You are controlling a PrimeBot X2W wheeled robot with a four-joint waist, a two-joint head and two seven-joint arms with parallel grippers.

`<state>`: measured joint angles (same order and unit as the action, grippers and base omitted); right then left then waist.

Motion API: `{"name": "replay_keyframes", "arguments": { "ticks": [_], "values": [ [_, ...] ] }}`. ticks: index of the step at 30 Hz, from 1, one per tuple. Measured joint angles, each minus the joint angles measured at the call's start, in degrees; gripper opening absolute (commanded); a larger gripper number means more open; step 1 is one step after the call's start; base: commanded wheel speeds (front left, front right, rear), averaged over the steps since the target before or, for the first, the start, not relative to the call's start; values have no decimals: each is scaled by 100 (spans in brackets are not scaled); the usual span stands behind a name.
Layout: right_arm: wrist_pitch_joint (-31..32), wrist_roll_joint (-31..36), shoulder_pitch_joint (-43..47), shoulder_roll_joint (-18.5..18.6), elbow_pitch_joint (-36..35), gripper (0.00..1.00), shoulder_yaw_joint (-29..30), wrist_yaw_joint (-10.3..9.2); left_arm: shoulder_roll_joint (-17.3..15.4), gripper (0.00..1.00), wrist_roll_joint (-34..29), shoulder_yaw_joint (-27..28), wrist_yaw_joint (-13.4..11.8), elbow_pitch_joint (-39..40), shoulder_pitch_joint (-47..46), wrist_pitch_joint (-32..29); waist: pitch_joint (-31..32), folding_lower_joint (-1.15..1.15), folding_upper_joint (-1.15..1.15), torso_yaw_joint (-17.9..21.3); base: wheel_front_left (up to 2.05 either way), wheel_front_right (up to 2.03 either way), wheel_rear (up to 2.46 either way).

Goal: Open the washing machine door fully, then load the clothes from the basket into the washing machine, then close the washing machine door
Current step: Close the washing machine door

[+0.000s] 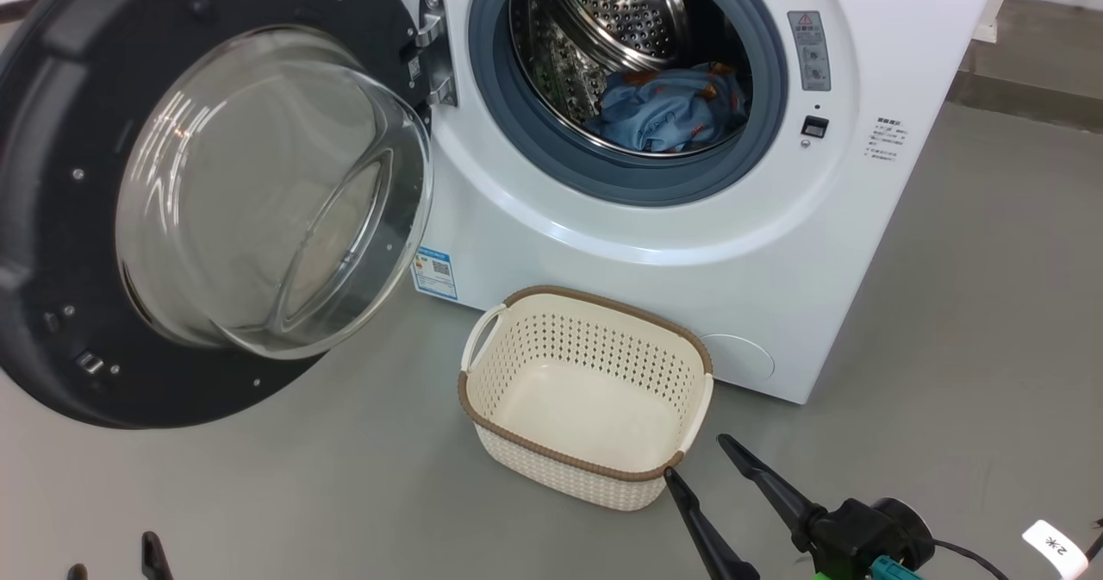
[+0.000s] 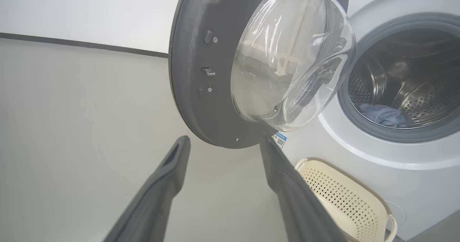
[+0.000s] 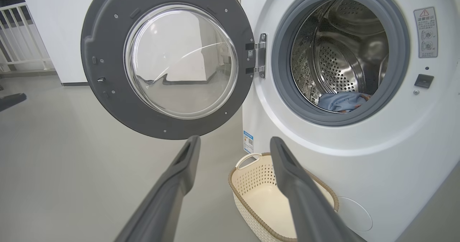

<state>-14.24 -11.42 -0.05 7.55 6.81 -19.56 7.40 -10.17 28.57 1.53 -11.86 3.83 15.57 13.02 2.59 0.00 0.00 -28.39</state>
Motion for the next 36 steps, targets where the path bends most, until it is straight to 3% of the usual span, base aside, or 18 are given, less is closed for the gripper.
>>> {"name": "replay_keyframes", "arguments": {
  "ticks": [28, 29, 30, 36],
  "values": [
    [-5, 12, 27, -81, -5, 100, 5, 0, -101, 100, 1, -82, -49, -23, -4, -51, 120, 0, 0, 94, 0, 0, 0],
    [-5, 12, 27, -81, -4, 100, 5, 0, -104, 55, 2, -87, -49, -23, -4, -51, 124, 0, 0, 98, 0, 0, 0],
    [-5, 13, 27, -82, -4, 100, 5, 0, -119, 0, 1, -101, -46, -22, -4, -51, 127, 0, 0, 101, 0, 0, 0],
    [-5, 23, 36, -82, -14, 100, 2, 0, -140, 0, 1, -97, -41, -5, -4, -31, 125, 0, 0, 102, 0, 0, 0]
  ]
}}
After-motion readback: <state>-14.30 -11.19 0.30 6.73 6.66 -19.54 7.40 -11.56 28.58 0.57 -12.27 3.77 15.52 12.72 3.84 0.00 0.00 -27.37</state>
